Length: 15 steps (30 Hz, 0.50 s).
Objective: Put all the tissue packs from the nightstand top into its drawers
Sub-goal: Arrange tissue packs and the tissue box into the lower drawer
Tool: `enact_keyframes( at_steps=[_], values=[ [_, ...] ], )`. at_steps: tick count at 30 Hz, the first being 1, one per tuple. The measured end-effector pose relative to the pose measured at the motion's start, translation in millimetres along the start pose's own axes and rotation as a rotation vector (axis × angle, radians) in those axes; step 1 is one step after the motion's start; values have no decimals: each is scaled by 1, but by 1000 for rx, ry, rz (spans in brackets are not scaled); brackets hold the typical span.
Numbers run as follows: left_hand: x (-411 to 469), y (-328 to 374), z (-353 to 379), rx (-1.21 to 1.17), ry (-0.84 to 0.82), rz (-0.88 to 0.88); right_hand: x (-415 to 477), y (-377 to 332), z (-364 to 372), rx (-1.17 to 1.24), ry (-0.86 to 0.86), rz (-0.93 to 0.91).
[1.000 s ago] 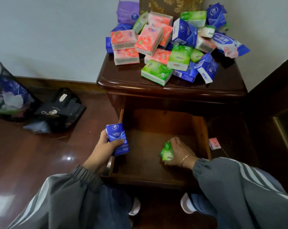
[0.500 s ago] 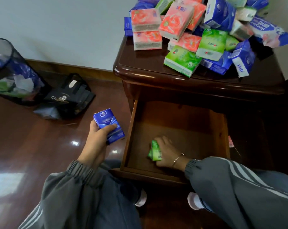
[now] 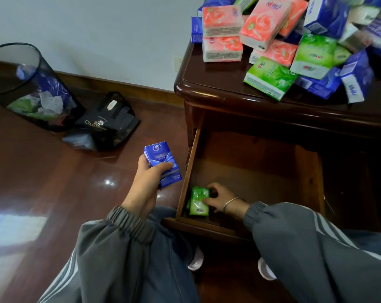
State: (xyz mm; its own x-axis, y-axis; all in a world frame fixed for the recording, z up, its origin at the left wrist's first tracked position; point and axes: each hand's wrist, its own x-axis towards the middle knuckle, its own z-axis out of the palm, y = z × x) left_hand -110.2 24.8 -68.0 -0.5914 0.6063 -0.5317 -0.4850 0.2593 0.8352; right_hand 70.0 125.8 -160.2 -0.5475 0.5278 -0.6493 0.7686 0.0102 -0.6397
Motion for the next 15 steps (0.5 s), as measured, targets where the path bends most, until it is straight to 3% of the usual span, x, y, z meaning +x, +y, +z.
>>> enact_keyframes(
  at_steps=[4,9,11,13,15],
  values=[
    [-1,0,3,-2,-15,-18,-2,-13,16,-186,85,-43],
    [-7,1,12,9,-85,-23,-16,-19,5,-275,-112,-45],
    [-11,0,17,56,-156,-25,-26,-30,-10,-83,-12,5],
    [-17,-3,22,137,-266,-30,-40,-46,-29,270,128,-5],
    [-24,-8,28,207,-375,-36,-58,-61,-50,519,115,-35]
  ],
)
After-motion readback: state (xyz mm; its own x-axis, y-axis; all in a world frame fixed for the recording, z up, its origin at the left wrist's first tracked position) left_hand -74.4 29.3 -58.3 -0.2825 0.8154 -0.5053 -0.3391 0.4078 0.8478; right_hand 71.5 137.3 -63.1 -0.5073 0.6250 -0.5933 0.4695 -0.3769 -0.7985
